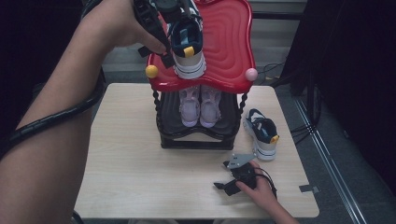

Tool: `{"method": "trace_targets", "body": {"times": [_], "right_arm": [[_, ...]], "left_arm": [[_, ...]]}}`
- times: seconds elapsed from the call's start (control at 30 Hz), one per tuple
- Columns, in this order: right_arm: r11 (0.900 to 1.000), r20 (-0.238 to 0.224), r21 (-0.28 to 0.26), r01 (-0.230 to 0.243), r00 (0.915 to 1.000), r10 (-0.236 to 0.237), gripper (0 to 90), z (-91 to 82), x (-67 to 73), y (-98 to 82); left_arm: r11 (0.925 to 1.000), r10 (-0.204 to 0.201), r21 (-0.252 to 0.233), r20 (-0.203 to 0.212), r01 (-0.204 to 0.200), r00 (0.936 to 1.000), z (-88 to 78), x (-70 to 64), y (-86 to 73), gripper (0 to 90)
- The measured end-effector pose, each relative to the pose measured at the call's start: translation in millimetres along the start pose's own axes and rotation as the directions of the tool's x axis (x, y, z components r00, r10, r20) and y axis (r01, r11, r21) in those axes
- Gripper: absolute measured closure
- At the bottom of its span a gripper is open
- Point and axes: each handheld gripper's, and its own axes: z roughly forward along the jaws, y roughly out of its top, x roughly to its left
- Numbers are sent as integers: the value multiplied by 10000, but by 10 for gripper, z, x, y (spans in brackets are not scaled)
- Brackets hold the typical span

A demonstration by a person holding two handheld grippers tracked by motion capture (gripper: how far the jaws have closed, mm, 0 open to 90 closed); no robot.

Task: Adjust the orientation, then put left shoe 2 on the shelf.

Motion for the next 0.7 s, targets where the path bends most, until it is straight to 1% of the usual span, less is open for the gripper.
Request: {"method": "trace_targets", "body": {"times": [0.03,0.07,0.13,0.17,0.33,0.37,0.4,0.43,0.5,0.53,0.57,0.6,0.63,0.7], "right_arm": [[10000,-4,-3,6,10000,-6,117,0,-1,0],[10000,-4,-4,5,10000,-5,118,1,-1,0],[10000,-3,-3,5,10000,-5,117,0,-1,0],[10000,-3,-3,1,10000,-1,117,0,0,0],[10000,-5,1,3,10000,-3,117,0,-1,0],[10000,-3,-2,4,10000,-4,117,0,-1,0],[10000,-5,0,2,10000,-2,117,0,0,0],[10000,-4,1,3,10000,-3,117,0,-1,0],[10000,-5,-1,5,10000,-5,118,0,-1,0],[10000,-6,0,4,10000,-4,118,0,-1,0],[10000,-5,0,2,10000,-2,117,0,-1,0],[10000,-5,2,3,10000,-3,117,0,-1,0],[10000,-5,0,1,10000,-1,117,0,-1,0],[10000,-3,-1,3,10000,-3,117,0,0,0]], "left_arm": [[10000,-1,27,55,1,10000,-2,9,-32,283],[9999,-117,-9,94,117,9999,0,10,-65,277],[9998,-205,-22,162,205,9997,-6,21,-128,270],[9992,-378,-98,152,380,9992,-6,21,-159,268],[9976,-676,-153,197,679,9975,6,31,-305,265],[9978,-659,-96,290,662,9974,6,32,-334,265],[9978,-633,-186,351,640,9974,20,32,-369,264],[9967,-760,-243,373,769,9964,35,23,-405,263],[9974,-709,-124,428,714,9966,69,12,-481,261],[9972,-728,-141,459,736,9963,80,10,-507,261],[9959,-871,-204,519,883,9948,93,1,-539,261],[9954,-909,-241,528,923,9945,106,1,-572,261],[9967,-797,-115,563,805,9952,107,9,-592,261],[9948,-991,-166,613,1002,9932,141,2,-661,261]]}}
